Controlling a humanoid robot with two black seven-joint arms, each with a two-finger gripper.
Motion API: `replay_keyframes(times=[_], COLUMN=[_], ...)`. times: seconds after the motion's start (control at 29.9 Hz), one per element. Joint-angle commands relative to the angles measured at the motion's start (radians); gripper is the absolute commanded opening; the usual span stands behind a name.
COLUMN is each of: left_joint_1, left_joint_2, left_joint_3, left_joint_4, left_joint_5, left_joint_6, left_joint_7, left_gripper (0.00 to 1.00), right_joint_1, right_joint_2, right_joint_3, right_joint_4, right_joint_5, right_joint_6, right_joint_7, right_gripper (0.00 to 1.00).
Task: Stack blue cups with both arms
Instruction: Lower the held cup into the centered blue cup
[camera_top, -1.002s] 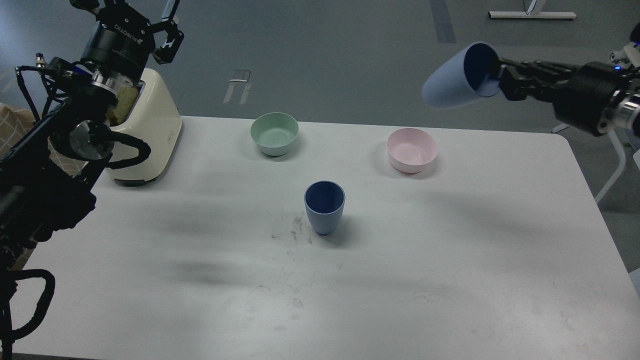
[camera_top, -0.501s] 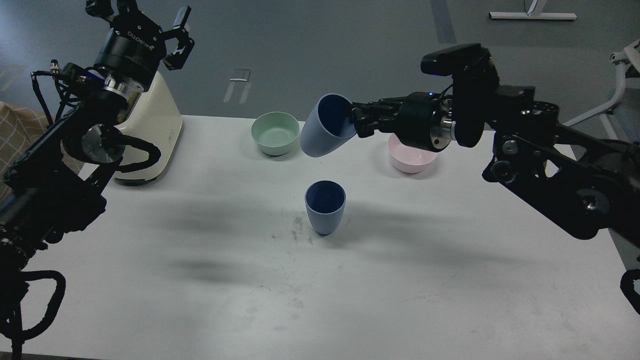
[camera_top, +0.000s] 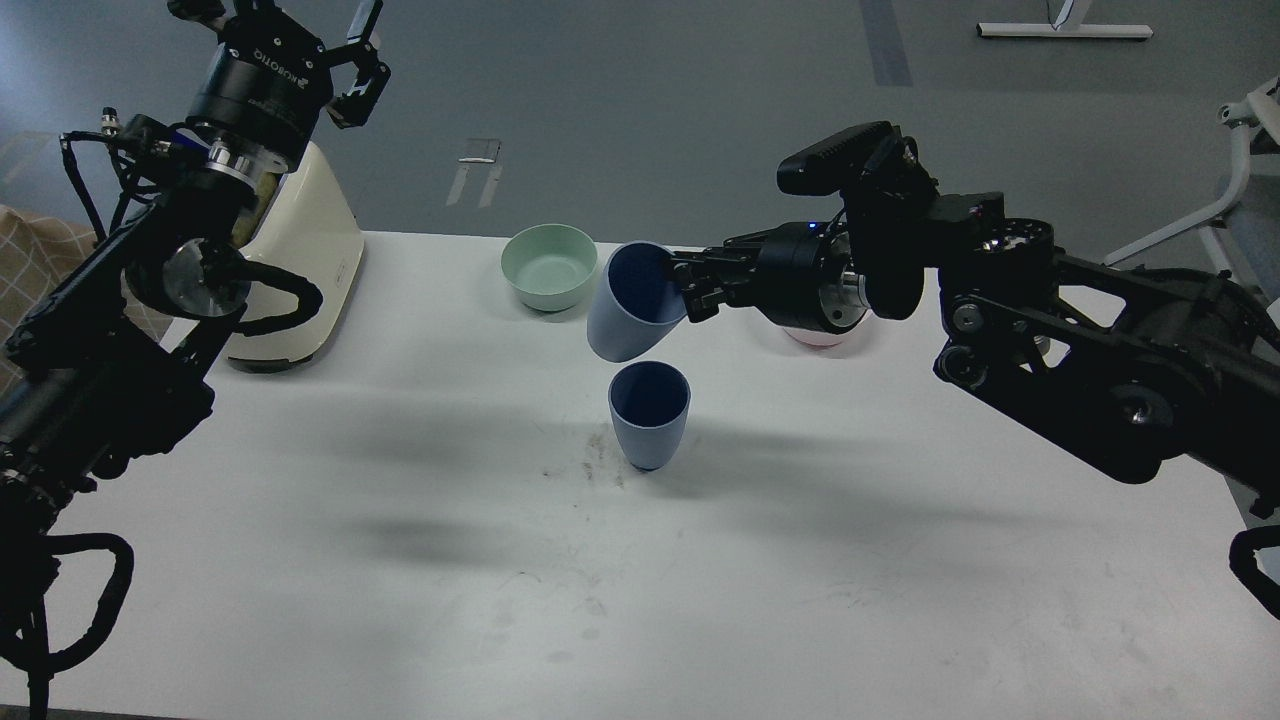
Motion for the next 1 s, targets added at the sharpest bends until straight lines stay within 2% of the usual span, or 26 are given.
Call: replay_keyframes(times=[0.0, 0.97], left_joint_1=[-0.001, 0.000], left_joint_2=[0.001, -0.002], left_joint_3=[0.002, -0.003], left_joint_4=[0.000, -0.001], left_joint_5=[0.000, 0.000], left_joint_6=[-0.010, -0.011], left_joint_7=[0.000, -0.003], left_gripper=[0.98, 0.98], right_joint_1=[-0.011, -0.037], right_joint_2=[0.000, -0.050], right_joint_3=[-0.002, -0.064], right_joint_4=[0.022, 0.052], right_joint_5=[0.001, -0.002], right_joint_6=[0.000, 0.000], right_joint_7=[0.000, -0.003], right_gripper=[0.00, 0.00])
